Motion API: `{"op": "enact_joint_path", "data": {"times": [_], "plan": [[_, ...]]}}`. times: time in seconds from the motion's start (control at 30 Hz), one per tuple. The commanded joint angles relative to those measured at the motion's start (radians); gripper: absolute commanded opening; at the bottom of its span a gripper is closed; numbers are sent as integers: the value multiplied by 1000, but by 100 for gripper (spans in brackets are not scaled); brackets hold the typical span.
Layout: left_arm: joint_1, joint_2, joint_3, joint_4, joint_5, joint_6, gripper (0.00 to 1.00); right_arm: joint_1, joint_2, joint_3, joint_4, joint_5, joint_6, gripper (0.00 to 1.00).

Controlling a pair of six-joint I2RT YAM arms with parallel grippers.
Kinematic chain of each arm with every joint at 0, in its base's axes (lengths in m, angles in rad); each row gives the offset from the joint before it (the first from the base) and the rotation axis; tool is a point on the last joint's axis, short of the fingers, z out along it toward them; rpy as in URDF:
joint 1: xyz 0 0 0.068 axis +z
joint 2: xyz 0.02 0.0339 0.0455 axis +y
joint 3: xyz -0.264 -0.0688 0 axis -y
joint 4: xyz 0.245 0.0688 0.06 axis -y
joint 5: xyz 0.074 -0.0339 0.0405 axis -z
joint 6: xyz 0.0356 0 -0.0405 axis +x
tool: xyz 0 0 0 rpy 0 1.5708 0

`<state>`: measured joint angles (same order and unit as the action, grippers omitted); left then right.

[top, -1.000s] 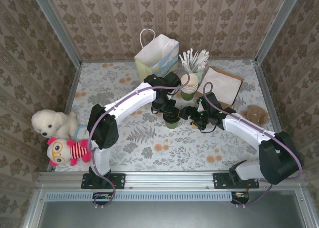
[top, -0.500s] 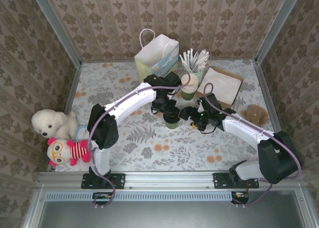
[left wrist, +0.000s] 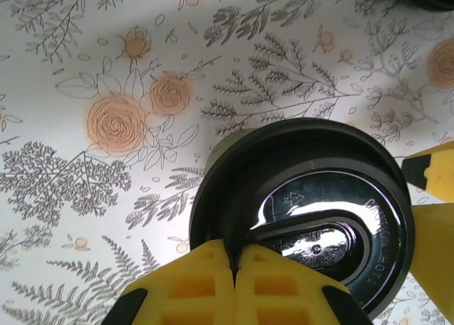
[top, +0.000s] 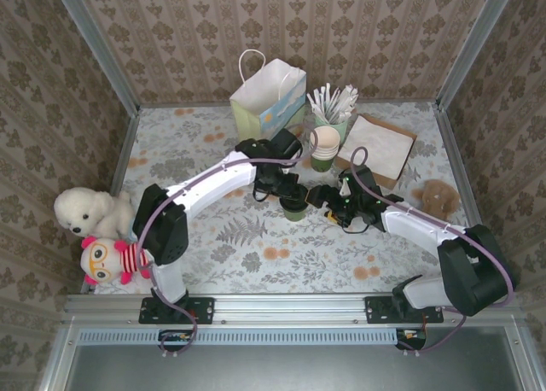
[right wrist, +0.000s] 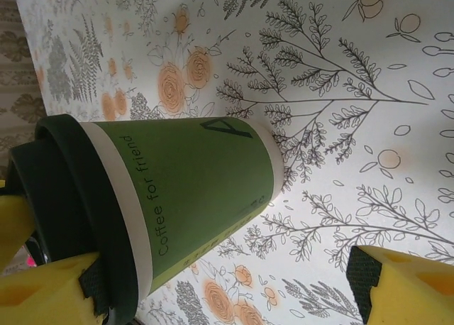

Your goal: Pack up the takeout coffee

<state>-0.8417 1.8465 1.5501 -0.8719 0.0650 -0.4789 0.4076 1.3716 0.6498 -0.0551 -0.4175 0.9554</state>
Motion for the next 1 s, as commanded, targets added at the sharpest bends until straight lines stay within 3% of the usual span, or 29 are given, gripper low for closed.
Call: {"op": "enact_joint_path", "data": {"times": [0.0,0.17,0.33,0.47,0.77,0.97], "plan": [[-24,180,-220,-59,92,5,0,13,82,-78,-174,139,30,88],[-2,132,-114,-87,71,50,0,13,-17,23,-231,95,-25,90],[17,122,42,-200,67,18,0,21,-97,63,-147,-21,-65,95],[15,119,109,-240,69,-15,0,45,-151,1,27,7,-36,100],[4,104,201,-291,-17,-138,0,116,-198,-174,348,178,130,100],[-2,89,179,-281,-57,-253,0,167,-201,-242,432,261,132,100]]}}
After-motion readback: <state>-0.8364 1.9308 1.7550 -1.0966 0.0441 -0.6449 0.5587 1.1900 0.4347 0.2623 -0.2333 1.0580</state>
